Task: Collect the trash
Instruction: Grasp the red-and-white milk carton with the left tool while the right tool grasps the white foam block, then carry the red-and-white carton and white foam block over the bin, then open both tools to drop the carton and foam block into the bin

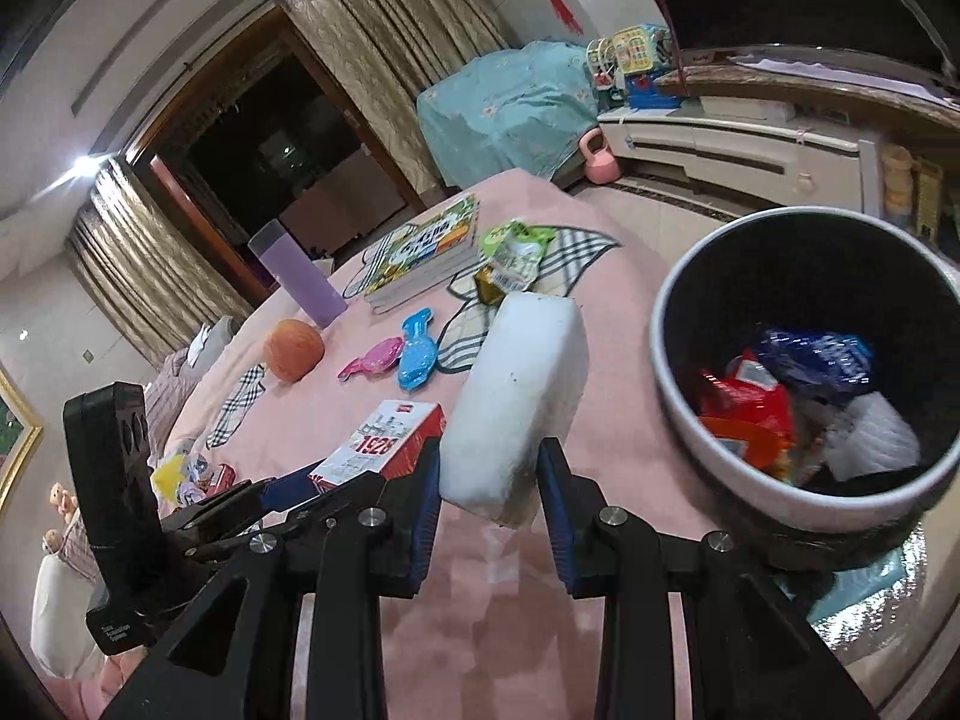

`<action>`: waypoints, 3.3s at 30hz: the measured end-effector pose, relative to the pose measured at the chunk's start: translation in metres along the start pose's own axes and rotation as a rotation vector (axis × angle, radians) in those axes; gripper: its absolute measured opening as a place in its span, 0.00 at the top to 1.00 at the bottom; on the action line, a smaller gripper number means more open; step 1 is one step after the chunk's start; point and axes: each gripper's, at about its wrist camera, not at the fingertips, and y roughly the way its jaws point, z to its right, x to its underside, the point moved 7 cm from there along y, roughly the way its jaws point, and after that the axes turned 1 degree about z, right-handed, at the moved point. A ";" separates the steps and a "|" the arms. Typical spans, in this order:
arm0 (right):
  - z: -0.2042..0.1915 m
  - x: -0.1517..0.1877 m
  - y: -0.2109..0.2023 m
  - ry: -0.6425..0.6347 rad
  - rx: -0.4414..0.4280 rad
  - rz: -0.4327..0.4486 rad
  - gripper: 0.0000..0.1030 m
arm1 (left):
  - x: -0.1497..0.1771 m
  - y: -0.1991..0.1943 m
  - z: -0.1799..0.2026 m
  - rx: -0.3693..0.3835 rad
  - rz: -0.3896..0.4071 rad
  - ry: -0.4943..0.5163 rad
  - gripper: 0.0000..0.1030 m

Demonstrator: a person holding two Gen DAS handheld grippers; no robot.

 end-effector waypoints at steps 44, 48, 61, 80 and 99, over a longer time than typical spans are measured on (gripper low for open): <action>0.131 -0.039 -0.086 0.084 0.149 0.089 0.69 | -0.054 0.031 0.152 0.088 0.029 0.194 0.52; 0.133 -0.041 -0.084 0.085 0.154 0.082 0.69 | -0.055 0.034 0.153 0.092 0.025 0.192 0.52; 0.146 -0.052 -0.070 0.079 0.177 0.036 0.69 | -0.063 0.044 0.161 0.116 0.013 0.203 0.52; 0.158 -0.053 -0.060 0.089 0.195 -0.003 0.68 | -0.073 0.073 0.166 0.109 -0.025 0.217 0.52; 0.161 -0.052 -0.057 0.103 0.204 -0.018 0.64 | -0.071 0.085 0.160 0.132 -0.065 0.188 0.52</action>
